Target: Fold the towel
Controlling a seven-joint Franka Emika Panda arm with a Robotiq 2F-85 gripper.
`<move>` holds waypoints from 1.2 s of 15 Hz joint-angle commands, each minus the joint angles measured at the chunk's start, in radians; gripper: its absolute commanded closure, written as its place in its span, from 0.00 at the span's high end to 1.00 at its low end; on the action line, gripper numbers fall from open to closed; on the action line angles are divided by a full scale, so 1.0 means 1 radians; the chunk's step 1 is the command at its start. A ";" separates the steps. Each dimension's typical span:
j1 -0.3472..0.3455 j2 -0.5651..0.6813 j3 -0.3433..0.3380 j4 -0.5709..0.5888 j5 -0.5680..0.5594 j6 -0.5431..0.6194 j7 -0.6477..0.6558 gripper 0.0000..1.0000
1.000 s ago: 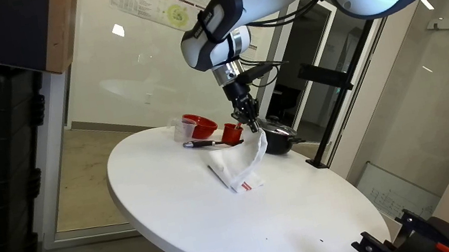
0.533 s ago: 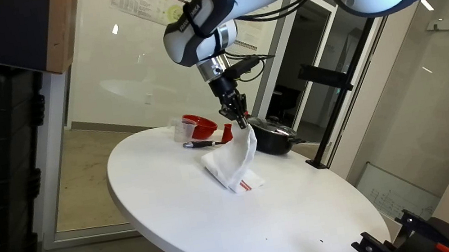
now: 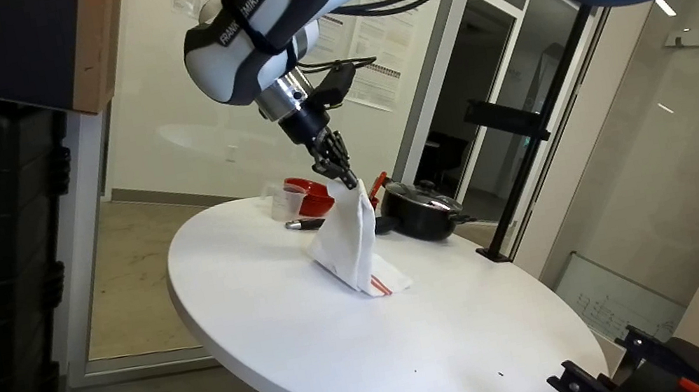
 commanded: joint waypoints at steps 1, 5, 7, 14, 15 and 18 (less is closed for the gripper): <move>-0.036 0.014 0.010 0.003 -0.042 0.017 -0.210 0.01; -0.049 -0.004 -0.003 0.010 -0.009 0.013 -0.268 0.04; -0.067 -0.004 0.000 0.012 -0.009 0.016 -0.303 0.04; -0.084 0.030 0.034 -0.029 -0.021 0.144 -0.563 0.01; -0.097 0.026 0.035 -0.028 -0.025 0.169 -0.621 0.01; -0.097 0.000 0.018 -0.009 -0.010 0.166 -0.637 0.04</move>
